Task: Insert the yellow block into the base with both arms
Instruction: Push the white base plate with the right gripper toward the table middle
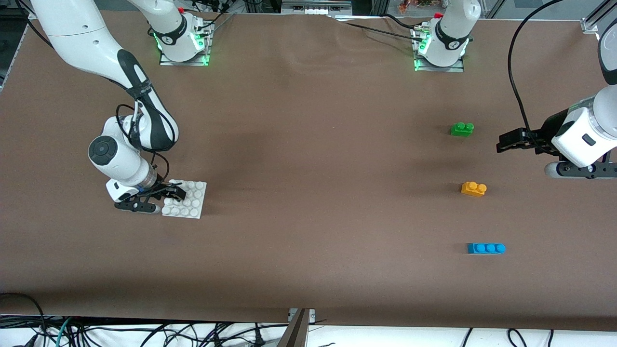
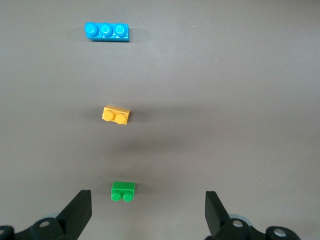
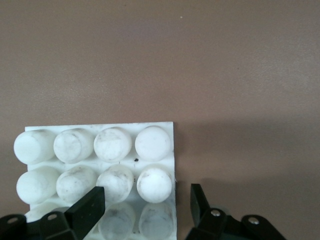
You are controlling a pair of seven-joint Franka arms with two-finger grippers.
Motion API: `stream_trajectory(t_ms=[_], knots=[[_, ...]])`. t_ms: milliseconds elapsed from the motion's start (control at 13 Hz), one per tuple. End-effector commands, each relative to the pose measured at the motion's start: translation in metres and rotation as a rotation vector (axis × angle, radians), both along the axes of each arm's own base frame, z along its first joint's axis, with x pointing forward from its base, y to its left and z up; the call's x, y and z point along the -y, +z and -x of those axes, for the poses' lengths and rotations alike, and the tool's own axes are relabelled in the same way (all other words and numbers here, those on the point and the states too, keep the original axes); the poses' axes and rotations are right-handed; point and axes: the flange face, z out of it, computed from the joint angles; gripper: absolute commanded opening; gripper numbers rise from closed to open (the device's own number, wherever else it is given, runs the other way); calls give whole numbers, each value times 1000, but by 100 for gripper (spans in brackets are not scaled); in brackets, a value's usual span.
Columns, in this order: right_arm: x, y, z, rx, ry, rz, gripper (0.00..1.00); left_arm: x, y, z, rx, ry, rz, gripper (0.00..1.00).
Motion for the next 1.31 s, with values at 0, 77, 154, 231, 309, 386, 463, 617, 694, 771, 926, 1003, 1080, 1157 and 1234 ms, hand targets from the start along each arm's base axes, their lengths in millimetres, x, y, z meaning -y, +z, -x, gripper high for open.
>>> stream_trajectory(t_ms=[0, 77, 154, 231, 309, 386, 463, 617, 694, 771, 926, 1003, 1080, 1157, 1234], knots=[[-12, -2, -9, 25, -21, -12, 79, -3, 2, 2, 3, -19, -14, 100], [-16, 1, -12, 31, -12, -13, 79, -3, 2, 2, 3, -19, -14, 100], [-17, 1, -13, 32, -10, -13, 79, -3, 2, 2, 3, -19, -15, 100], [-17, -1, -13, 29, -12, -13, 79, -3, 2, 2, 3, -19, -14, 100], [-17, -2, -13, 28, -13, -13, 79, -3, 1, 2, 2, -19, -14, 100], [-17, -5, -13, 25, -15, -12, 79, -3, 2, 2, 3, -19, -14, 100], [-16, -7, -12, 25, -15, -12, 78, -2, 2, 2, 3, -21, -14, 100], [-16, -10, -12, 23, -15, -12, 72, -3, 2, 2, 3, -19, -14, 100], [-16, -11, -12, 28, -15, -12, 71, -3, 2, 2, 3, -18, -14, 100], [-17, -14, -11, 25, -12, -12, 71, -3, 1, 2, 2, -19, -14, 100], [-17, -14, -11, 25, -13, -12, 71, -1, 2, 2, 3, -21, -14, 100], [-24, -14, -10, 24, -5, -13, 71, 0, 2, 2, 3, -22, -14, 100], [-33, -14, -9, 26, -2, -15, 71, -1, 2, 2, 3, -22, -14, 100], [-40, -13, -9, 27, -5, -17, 71, 0, 0, 1, 0, -22, -14, 100], [-53, -12, -8, 29, 1, -19, 71, 1, 0, 1, 0, -24, -14, 100]])
